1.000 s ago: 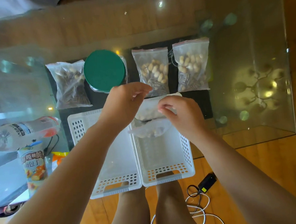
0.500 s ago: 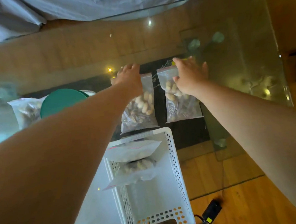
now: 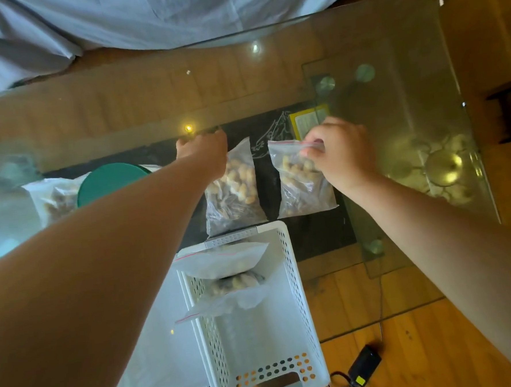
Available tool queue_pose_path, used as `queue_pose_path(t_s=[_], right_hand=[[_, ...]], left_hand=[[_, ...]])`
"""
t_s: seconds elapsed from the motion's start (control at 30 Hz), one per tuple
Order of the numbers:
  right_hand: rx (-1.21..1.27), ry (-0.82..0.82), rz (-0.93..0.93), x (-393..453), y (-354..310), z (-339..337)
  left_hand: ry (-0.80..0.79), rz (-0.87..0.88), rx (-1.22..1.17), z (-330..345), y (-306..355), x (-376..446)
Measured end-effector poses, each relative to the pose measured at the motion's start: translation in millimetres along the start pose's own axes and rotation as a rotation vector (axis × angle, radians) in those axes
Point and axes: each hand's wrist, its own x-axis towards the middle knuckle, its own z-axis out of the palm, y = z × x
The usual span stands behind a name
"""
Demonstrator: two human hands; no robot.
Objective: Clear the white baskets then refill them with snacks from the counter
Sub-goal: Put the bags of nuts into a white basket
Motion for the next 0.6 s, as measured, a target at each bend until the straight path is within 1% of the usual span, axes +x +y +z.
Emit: queue_pose_path(t_s=[0.17,0.23,0.33,0.4,0.5,0.6], right_hand=[[0.145,-0.018,0.086,-28,-4,-12],[0.252,-0.035,0.132,-42,-7,-25],[0.427,-0.051,0.174,-65,-15,-48],[0.49,-0.039,0.186,-82,-19,-61],[0.538,0.009,0.168,-99,-21,-69],[0.488,0.028,0.186,-100,-20,-53]], left_hand=[[0.063,-0.027,-0.104,-8,8,-28],[0.076,-0.027,-0.199,-17,12,-46],[0.064,0.053,-0.312,-29,19,-82],[0.071,0.102,-0.352,-31,22,-107],[0.141,0.153,-0.422,-30,22,-126],[0.185,0.131,-0.413,-21,21,-118]])
